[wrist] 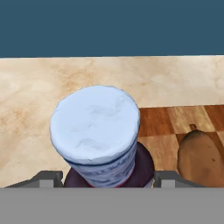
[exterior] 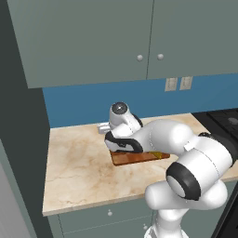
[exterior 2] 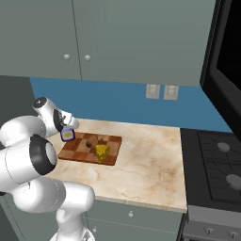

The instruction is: Retrieve the reheated potato from the microwave, then place the potato, cheese, and condiment on the cutting board.

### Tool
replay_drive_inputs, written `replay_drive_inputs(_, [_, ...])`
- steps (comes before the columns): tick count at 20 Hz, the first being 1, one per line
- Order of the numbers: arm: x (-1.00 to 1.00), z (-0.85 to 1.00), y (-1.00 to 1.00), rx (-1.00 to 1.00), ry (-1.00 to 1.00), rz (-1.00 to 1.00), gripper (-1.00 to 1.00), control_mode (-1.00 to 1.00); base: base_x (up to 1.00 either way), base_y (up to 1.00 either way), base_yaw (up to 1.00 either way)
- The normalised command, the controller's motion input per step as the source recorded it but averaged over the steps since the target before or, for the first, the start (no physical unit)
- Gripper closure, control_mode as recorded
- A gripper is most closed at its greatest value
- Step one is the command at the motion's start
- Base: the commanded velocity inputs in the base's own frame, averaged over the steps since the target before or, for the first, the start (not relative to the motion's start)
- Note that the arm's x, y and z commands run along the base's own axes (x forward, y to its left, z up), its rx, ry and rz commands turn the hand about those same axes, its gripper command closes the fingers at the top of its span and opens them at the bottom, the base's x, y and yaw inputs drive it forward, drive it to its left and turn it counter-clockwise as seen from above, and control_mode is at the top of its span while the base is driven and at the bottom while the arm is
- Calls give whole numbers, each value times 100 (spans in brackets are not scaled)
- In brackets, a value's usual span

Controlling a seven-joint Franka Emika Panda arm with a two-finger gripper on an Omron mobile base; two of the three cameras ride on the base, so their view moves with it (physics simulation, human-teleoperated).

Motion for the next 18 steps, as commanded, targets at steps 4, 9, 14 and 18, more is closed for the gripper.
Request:
replay_drive_inputs(4, [-4,-2,-34,0,0,0,100,-100,0,0,0])
replay_drive_inputs(9, [0,-12,-29,0,0,0,100,-100,0,0,0])
replay_drive_inputs(14, [0,-16,-14,0,0,0,100,-100,0,0,0])
replay_drive_inputs(18, [0,-26,0,0,0,1,100,-100,0,0,0])
